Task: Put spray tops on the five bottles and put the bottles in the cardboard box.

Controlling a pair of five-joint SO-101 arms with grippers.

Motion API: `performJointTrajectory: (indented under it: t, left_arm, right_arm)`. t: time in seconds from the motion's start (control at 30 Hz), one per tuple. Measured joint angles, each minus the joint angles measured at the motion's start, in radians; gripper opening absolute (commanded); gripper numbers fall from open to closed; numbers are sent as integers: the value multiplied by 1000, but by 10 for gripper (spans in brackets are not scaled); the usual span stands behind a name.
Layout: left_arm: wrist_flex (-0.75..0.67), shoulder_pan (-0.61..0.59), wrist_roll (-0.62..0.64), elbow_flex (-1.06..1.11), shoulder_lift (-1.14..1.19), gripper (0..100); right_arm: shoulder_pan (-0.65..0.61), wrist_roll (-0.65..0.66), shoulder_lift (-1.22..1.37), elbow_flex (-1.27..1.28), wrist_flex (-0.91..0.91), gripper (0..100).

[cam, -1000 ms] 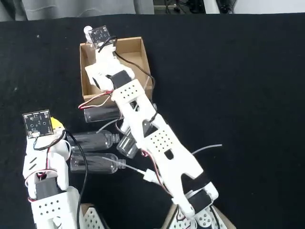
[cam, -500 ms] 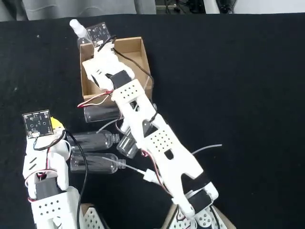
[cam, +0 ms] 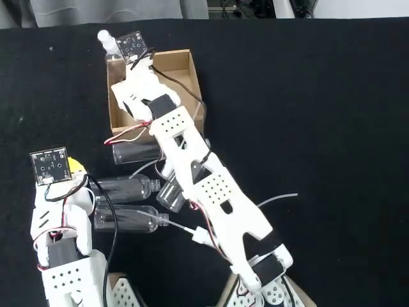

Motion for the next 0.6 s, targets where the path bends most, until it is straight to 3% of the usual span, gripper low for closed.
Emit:
performJointTrajectory:
  t: [0.37,0.6]
  left_arm:
    - [0,0,0,0,0,30]
    - [-3,0,0,0,0,30]
  right_arm:
    - [0,18,0,0,49,44]
    - [0,29,-54,0,224,44]
